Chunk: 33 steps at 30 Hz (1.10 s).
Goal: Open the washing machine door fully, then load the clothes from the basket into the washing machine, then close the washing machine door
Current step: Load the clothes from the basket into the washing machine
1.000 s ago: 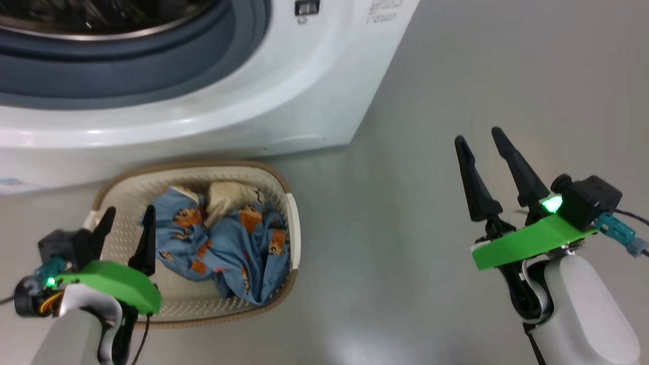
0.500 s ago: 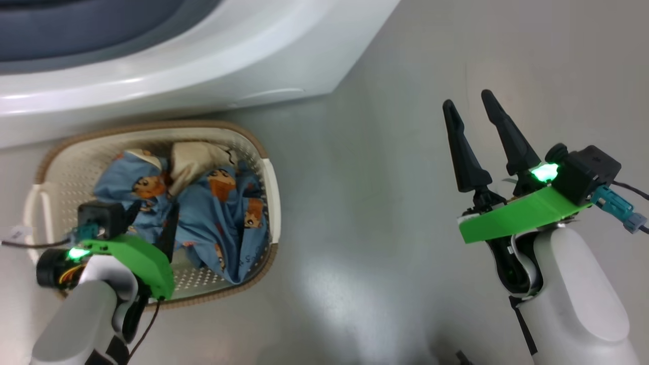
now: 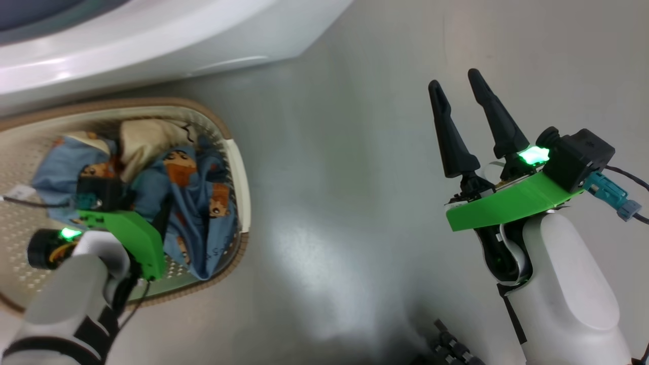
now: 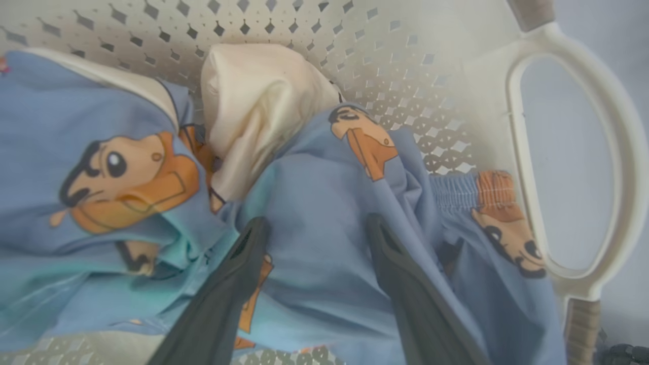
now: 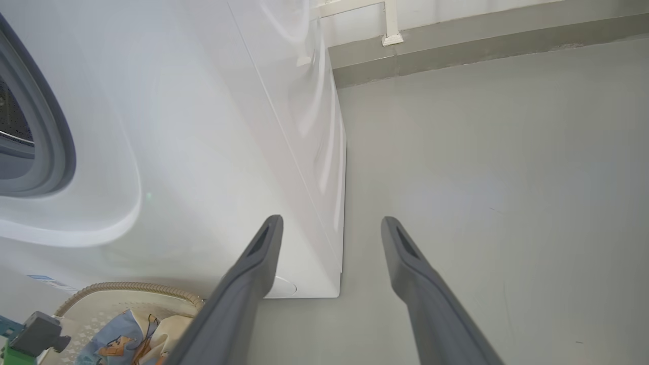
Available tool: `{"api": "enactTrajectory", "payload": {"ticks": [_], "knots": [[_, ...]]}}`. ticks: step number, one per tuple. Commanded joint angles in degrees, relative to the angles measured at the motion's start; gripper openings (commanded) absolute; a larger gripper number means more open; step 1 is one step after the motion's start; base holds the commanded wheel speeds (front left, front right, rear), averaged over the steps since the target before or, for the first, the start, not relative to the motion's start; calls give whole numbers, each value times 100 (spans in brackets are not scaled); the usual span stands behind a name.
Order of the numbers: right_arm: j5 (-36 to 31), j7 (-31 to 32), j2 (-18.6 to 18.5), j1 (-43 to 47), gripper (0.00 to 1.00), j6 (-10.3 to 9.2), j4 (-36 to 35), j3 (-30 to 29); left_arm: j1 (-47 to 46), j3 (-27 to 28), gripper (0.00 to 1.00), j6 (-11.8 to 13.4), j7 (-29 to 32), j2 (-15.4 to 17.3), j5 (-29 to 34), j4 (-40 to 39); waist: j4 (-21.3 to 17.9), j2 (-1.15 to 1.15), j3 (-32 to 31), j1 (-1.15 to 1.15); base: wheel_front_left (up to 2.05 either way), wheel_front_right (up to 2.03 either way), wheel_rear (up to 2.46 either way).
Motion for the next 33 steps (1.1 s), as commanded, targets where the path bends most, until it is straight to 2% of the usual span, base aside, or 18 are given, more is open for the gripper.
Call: {"api": "enactTrajectory", "payload": {"ticks": [1,12,21,22,24,33], "knots": [[-3,-68,66,93,100,9,-148,122,-69,63,100,-8,12,231,-55,47,-166,0,189,0,0,0,0],[59,-68,152,25,100,9,-203,234,-666,-353,100,-8,366,425,-274,797,-468,0,610,0,0,0,0],[137,-68,173,-16,100,9,-192,264,-731,-796,100,-9,733,384,-601,904,-586,0,661,0,0,0,0],[150,-68,173,-18,100,9,-195,264,-736,-833,97,-9,750,398,-639,896,-585,0,658,0,0,0,0],[162,-68,174,-20,100,9,-198,260,-757,-888,0,-9,705,427,-693,897,-576,0,648,0,0,0,0],[121,-68,174,-51,100,9,-128,244,-682,-1088,0,-9,440,444,-1113,753,-416,0,425,0,0,0,0]]}}
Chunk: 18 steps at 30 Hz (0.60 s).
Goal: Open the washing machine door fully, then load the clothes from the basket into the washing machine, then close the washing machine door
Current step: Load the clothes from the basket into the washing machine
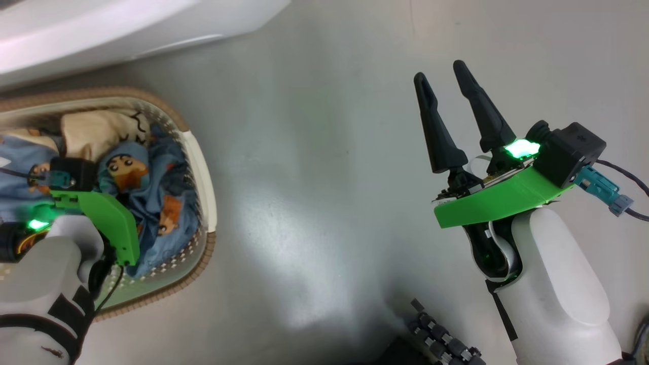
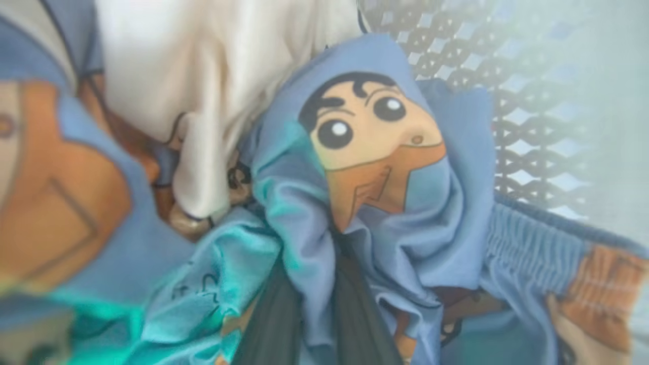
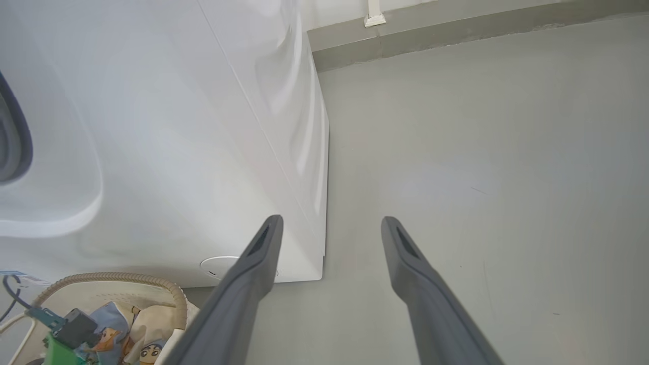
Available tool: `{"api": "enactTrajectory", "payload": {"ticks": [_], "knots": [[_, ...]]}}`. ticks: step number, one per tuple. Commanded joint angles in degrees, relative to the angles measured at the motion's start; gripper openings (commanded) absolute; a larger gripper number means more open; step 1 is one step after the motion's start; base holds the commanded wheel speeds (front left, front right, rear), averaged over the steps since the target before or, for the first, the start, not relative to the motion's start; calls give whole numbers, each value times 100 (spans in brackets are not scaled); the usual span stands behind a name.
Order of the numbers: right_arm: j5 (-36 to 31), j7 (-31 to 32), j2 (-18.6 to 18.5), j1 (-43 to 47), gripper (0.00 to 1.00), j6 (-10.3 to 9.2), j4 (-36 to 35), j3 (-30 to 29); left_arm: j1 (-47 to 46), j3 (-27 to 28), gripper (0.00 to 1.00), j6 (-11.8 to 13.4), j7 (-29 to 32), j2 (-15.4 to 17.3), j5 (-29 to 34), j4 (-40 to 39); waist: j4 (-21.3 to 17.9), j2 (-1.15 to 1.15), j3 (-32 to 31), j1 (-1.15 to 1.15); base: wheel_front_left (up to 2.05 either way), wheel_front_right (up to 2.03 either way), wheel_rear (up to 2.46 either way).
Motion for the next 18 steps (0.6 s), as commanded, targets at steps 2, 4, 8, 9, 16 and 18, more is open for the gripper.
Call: {"api": "enactTrajectory", "payload": {"ticks": [2,4,8,9,16,18], "knots": [[-12,-44,38,92,100,9,-87,88,151,65,0,-9,-136,161,-131,-128,83,0,-130,0,0,0,0],[-24,-44,38,93,100,9,-66,84,232,25,0,-9,-244,177,-281,-246,131,0,-234,0,0,0,0],[-66,-44,39,113,100,9,-16,53,388,-116,0,-9,-515,232,-521,-508,242,0,-486,0,0,0,0],[-78,-44,39,119,100,9,-2,46,430,-153,0,-9,-579,242,-587,-582,268,0,-556,0,0,0,0],[-97,-44,-22,233,100,9,96,15,729,-371,0,-9,-975,304,-1069,-1018,455,0,-1120,0,0,0,0],[-89,-44,-56,283,100,9,122,12,802,-433,0,-9,-1068,331,-1169,-1119,506,0,-1278,0,0,0,0]]}}
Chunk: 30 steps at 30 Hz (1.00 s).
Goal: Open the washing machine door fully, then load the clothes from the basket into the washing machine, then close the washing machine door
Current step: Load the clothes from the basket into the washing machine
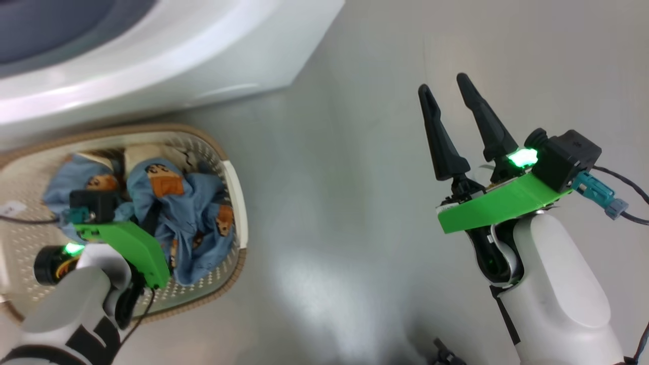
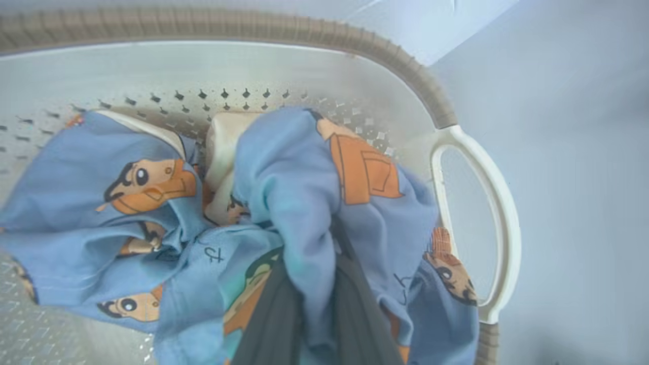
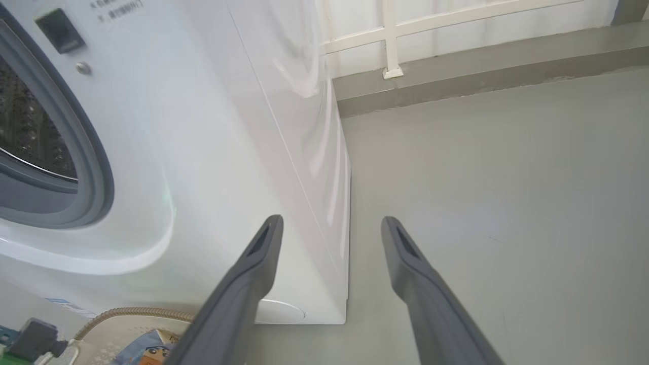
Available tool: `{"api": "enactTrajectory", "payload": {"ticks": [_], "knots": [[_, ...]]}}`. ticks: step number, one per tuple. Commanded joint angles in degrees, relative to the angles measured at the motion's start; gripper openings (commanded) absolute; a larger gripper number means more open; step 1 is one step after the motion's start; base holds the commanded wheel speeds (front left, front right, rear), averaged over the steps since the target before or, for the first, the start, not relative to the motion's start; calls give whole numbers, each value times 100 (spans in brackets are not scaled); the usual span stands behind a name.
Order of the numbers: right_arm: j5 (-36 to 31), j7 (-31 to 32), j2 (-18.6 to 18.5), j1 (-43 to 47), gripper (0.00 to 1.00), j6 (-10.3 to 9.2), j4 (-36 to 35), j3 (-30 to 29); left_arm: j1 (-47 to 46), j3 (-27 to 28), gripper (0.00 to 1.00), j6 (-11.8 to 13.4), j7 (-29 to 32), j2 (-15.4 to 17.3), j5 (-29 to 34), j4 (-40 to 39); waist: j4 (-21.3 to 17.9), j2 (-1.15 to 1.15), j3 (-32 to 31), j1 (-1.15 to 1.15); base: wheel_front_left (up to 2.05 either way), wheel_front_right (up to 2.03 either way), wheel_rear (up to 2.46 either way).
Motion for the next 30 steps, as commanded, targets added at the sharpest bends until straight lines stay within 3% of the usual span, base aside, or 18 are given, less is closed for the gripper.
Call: {"api": "enactTrajectory", "payload": {"ticks": [1,13,21,30], "knots": [[-25,-27,-22,243,100,9,-83,62,162,58,0,-9,-116,209,-105,-130,197,0,-403,0,0,0,0],[70,-27,-233,584,100,9,63,-21,603,119,0,-9,-429,254,-383,-604,473,0,-1339,0,0,0,0],[122,-27,-353,857,100,9,118,-102,1064,981,0,-1,-436,237,4,-1290,651,0,-1878,0,0,0,0],[165,-27,-467,1171,100,9,186,-158,1839,2025,0,279,-437,118,794,-2321,825,0,-2379,0,0,0,0]]}}
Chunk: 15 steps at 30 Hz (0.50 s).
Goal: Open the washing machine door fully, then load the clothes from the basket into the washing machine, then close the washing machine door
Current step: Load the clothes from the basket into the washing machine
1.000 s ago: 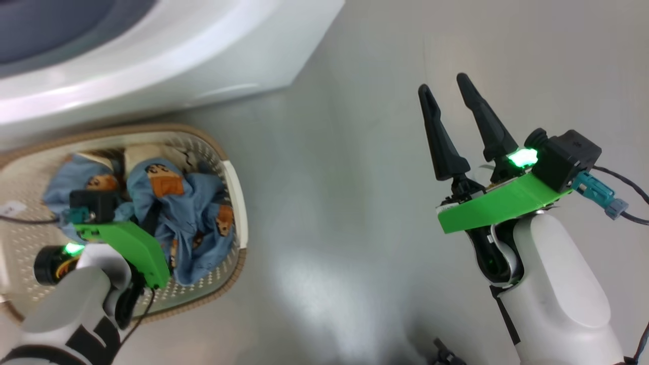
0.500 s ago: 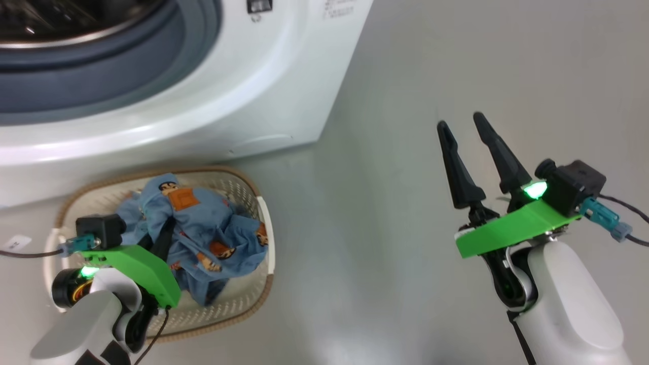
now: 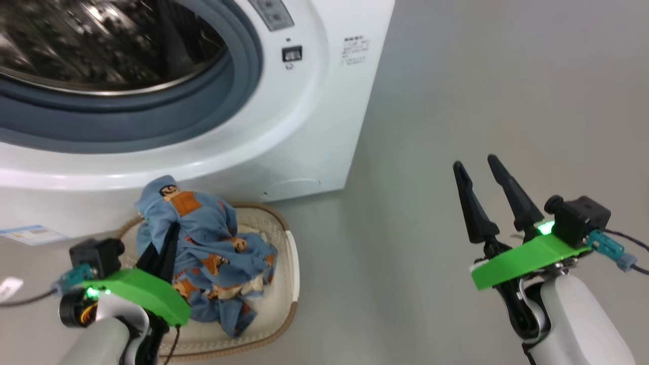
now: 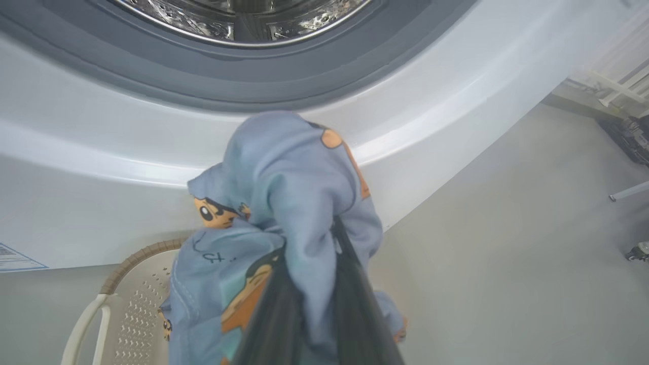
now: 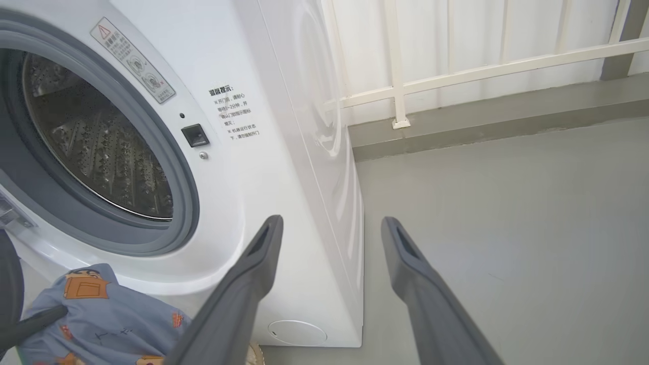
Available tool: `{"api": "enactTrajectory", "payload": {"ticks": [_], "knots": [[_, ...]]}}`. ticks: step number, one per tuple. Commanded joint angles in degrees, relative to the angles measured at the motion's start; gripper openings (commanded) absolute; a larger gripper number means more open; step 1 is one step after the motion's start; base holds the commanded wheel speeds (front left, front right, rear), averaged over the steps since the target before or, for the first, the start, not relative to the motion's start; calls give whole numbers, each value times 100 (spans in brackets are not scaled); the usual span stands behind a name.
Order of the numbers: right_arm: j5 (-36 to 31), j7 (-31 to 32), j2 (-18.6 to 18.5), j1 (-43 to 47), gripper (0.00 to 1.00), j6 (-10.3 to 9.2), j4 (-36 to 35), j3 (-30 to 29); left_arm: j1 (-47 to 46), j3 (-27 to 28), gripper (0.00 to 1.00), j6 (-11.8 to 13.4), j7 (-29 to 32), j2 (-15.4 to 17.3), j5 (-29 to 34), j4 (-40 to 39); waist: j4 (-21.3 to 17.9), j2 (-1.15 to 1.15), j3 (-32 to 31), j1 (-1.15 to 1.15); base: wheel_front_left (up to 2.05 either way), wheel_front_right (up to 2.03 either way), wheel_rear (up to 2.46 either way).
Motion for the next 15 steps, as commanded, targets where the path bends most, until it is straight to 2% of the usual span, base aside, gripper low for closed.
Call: {"api": "enactTrajectory", "payload": {"ticks": [1,5,15], "knots": [[61,-27,-32,115,100,9,-121,110,59,296,0,49,-77,158,103,-208,155,0,-275,0,0,0,0],[88,-27,-111,254,100,9,-115,104,503,795,0,180,-77,29,444,-811,217,0,-582,0,0,0,0],[209,-27,-274,494,100,9,-185,141,1173,1448,0,499,-77,-158,1081,-1792,293,0,-1093,0,0,0,0]]}}
